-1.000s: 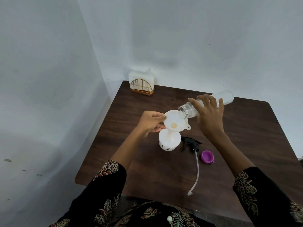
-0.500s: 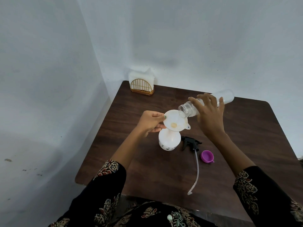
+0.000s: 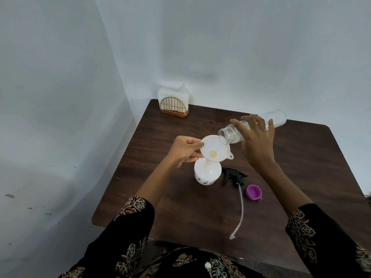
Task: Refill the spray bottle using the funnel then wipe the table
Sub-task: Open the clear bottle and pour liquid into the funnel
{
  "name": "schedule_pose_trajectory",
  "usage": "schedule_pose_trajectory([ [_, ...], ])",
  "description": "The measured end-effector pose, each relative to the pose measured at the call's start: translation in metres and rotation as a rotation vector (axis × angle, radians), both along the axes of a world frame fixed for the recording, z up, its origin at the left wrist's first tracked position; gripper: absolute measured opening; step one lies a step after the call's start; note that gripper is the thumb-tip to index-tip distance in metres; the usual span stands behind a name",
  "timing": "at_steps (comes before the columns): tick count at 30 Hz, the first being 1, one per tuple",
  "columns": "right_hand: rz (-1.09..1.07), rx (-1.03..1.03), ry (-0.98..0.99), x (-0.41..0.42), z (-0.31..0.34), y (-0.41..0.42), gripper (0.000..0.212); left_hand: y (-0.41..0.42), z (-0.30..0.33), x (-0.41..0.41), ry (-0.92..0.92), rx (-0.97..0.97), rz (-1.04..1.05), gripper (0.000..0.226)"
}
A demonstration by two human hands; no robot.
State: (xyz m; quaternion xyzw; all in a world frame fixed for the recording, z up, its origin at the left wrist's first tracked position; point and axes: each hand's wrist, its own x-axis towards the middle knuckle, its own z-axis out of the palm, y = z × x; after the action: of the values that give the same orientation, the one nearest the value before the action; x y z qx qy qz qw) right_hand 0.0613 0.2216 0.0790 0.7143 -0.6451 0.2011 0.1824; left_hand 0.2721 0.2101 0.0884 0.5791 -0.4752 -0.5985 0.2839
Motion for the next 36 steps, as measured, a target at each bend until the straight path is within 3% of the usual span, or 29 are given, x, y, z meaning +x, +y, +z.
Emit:
schedule_pose_trajectory([
  [18, 0.007, -0.008, -0.014, 0.0006, 0.0026, -0.0014, 0.072, -0.0003, 0.0005, 0.0001, 0.026, 0.011, -0.003, 0.007],
  [36, 0.003, -0.023, -0.008, 0.0001, 0.0019, -0.0021, 0.069, -0.0011, 0.0008, -0.0006, 0.014, 0.012, 0.003, 0.02],
])
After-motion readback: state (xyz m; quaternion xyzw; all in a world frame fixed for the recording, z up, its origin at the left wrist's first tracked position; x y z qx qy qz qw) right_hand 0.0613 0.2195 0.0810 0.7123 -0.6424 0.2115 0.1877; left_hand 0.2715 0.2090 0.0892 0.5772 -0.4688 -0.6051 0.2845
